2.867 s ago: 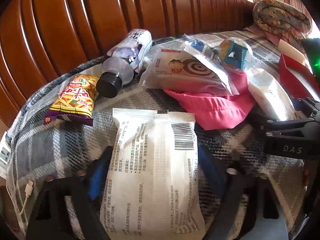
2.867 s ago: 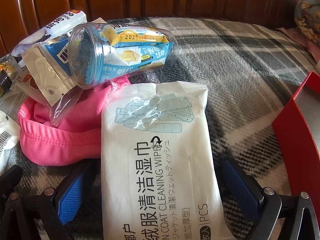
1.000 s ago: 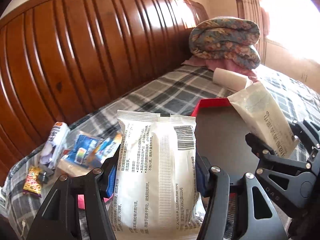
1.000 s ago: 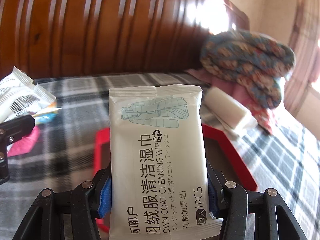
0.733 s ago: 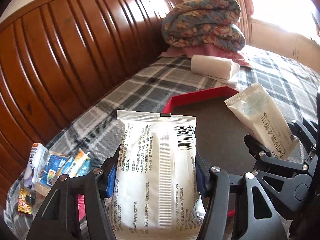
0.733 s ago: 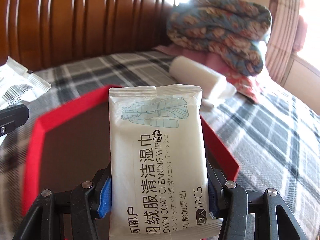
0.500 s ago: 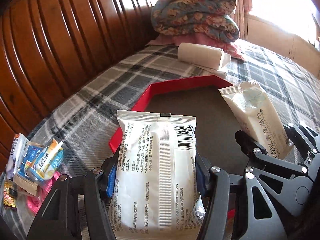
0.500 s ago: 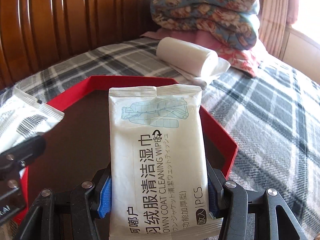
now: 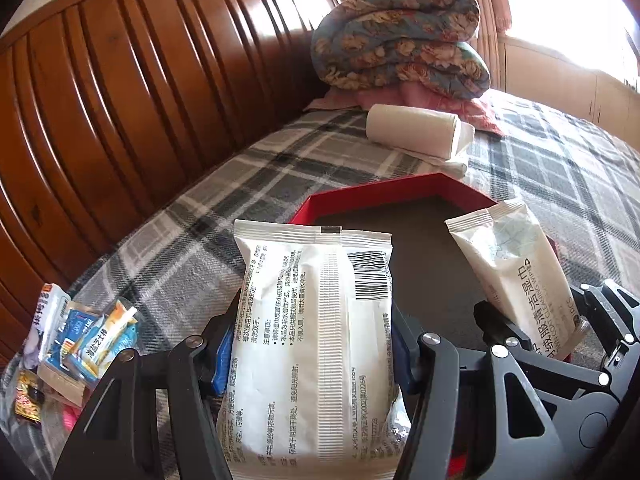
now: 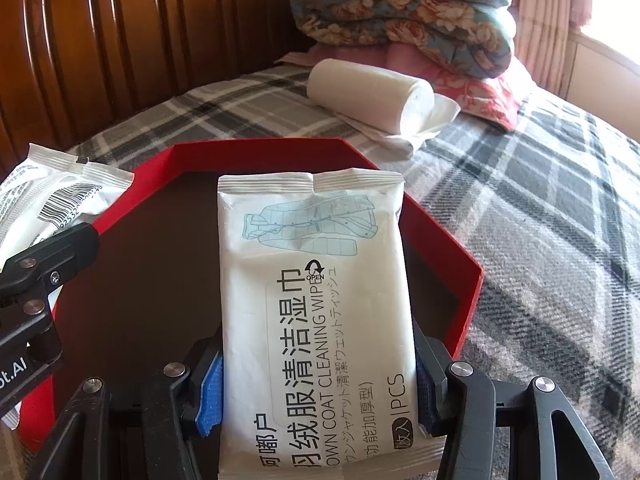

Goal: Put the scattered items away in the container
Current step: 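Carry both held white packets over the red tray, then lower both packets into the red tray and open both tools, then lift both open tools away from the red tray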

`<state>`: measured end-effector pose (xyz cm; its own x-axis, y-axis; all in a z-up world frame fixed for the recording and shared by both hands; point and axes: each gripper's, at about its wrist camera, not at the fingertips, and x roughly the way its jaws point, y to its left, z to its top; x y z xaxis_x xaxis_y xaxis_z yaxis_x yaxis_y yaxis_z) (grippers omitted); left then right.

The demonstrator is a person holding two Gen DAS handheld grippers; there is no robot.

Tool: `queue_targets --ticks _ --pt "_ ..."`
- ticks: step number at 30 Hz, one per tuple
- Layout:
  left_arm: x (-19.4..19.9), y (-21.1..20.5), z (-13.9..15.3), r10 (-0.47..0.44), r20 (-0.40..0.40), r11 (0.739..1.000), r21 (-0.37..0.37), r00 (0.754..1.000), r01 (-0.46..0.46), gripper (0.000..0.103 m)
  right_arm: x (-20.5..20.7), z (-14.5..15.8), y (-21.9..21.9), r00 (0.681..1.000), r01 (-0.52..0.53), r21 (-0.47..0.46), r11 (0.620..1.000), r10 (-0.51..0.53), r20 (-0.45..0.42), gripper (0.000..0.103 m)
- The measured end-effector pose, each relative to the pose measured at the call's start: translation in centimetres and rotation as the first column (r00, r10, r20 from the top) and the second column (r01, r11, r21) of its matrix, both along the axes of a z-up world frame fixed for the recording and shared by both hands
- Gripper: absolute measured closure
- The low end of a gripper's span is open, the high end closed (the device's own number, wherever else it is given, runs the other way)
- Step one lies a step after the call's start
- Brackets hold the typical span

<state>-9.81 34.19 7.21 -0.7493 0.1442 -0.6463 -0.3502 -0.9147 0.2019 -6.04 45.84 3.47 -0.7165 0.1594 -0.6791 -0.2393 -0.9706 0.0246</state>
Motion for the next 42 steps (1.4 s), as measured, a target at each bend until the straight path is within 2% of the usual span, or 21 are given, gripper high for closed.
queue_targets --ticks 6,10,14,15,16,17,18,19,20,23,24,42 --pt "0.0 0.1 -0.6 -0.006 0.007 1.0 -0.011 1.0 0.006 0.038 -0.1 0.0 -0.2 1.0 -0.006 0.009 1.0 0.006 0.002 0.04" --pt "0.1 0.1 -0.6 -0.023 0.035 1.0 0.016 0.999 0.023 0.036 -0.1 -0.1 -0.4 1.0 -0.021 0.011 1.0 0.02 0.005 0.04" --pt "0.7 0.7 0.0 -0.03 -0.025 0.999 -0.019 0.999 0.029 0.031 0.0 0.0 -0.2 1.0 -0.027 -0.014 1.0 0.027 -0.005 0.04" --pt "0.9 0.9 0.2 -0.032 -0.045 0.999 -0.028 0.998 0.031 0.024 0.0 0.0 -0.1 1.0 -0.026 -0.02 0.999 0.026 -0.006 0.04" --pt "1.1 1.0 0.5 -0.033 -0.068 0.999 -0.033 0.997 0.03 0.009 0.0 0.0 0.0 1.0 -0.026 -0.027 0.999 0.026 -0.008 0.04" --pt "1.3 0.9 0.8 -0.031 -0.09 0.999 -0.029 0.995 0.029 0.002 0.1 0.0 0.1 1.0 -0.025 -0.035 0.999 0.024 -0.012 0.04" --pt "1.6 0.9 1.2 -0.033 -0.115 0.999 -0.017 0.993 0.031 0.0 0.1 0.1 0.2 1.0 -0.022 -0.044 0.999 0.021 -0.018 0.039" --pt "1.8 0.8 1.5 -0.037 -0.134 0.999 -0.006 0.99 0.036 0.0 0.2 0.2 0.4 0.999 -0.018 -0.055 0.998 0.016 -0.03 0.037" --pt "2.0 0.9 1.8 -0.041 -0.143 0.999 0.001 0.989 0.041 0.0 0.4 0.4 0.6 0.999 -0.013 -0.063 0.998 0.01 -0.045 0.031" --pt "1.8 1.2 2.2 -0.029 -0.132 1.0 -0.007 0.991 0.029 0.0 0.7 1.0 0.8 0.997 0.005 -0.048 0.999 -0.009 -0.081 0.011" --pt "1.6 1.3 2.2 -0.028 -0.122 1.0 -0.007 0.992 0.027 0.0 0.8 1.2 0.7 0.996 0.012 -0.035 0.999 -0.015 -0.087 0.009" --pt "1.6 1.3 2.5 -0.01 -0.11 0.999 -0.041 0.994 0.006 0.0 0.8 1.0 1.6 0.996 0.049 -0.054 0.997 -0.053 -0.07 0.009"
